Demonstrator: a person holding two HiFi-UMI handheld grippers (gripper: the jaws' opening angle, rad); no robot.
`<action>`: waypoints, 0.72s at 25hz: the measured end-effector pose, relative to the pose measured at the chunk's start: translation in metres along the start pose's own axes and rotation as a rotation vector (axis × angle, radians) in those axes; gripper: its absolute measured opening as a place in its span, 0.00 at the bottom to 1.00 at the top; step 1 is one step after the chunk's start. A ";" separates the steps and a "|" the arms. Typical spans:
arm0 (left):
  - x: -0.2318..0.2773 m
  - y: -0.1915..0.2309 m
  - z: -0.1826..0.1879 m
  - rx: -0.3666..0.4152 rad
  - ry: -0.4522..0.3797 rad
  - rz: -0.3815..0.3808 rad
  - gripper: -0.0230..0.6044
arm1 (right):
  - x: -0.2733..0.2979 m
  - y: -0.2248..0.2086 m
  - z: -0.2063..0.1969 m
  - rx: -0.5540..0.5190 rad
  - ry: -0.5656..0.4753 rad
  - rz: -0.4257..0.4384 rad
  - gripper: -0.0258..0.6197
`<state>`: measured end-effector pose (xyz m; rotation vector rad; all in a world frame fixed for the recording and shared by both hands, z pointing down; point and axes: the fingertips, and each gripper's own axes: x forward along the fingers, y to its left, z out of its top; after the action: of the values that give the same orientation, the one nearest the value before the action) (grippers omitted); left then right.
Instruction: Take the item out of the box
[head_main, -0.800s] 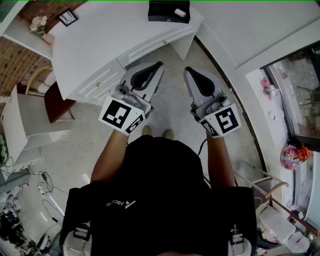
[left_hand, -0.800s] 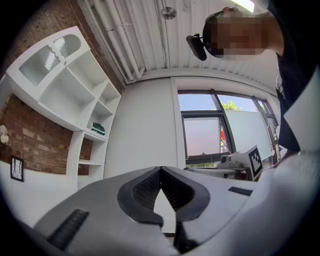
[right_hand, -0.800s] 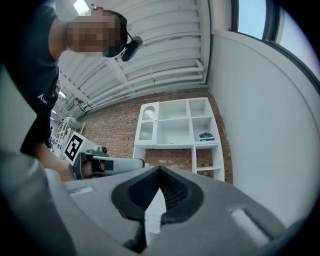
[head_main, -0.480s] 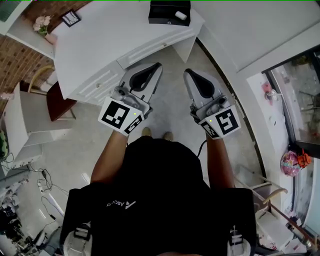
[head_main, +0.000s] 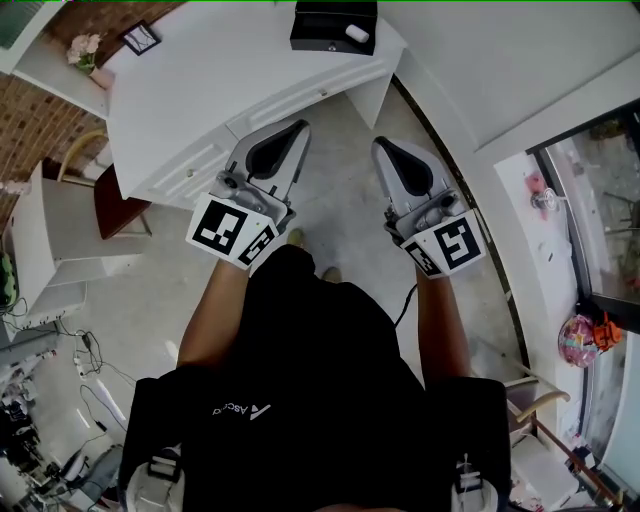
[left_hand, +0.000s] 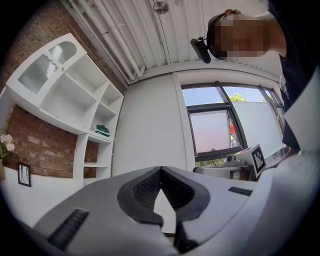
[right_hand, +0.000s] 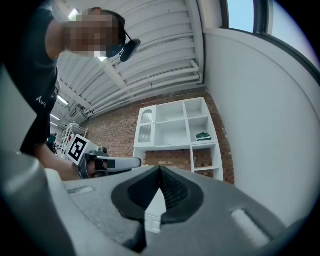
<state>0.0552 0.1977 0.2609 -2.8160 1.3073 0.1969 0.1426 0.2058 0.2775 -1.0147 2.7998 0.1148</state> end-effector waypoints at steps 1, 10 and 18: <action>0.003 0.003 0.000 0.001 -0.001 0.002 0.03 | 0.002 -0.004 -0.001 -0.001 0.002 0.002 0.04; 0.049 0.053 -0.013 0.008 -0.021 0.006 0.03 | 0.045 -0.051 -0.024 -0.033 0.044 0.007 0.04; 0.126 0.150 -0.031 0.018 -0.029 -0.007 0.03 | 0.143 -0.129 -0.058 -0.073 0.146 -0.006 0.04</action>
<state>0.0242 0.0026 0.2792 -2.7917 1.2871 0.2233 0.1105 0.0097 0.3067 -1.0889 2.9435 0.1498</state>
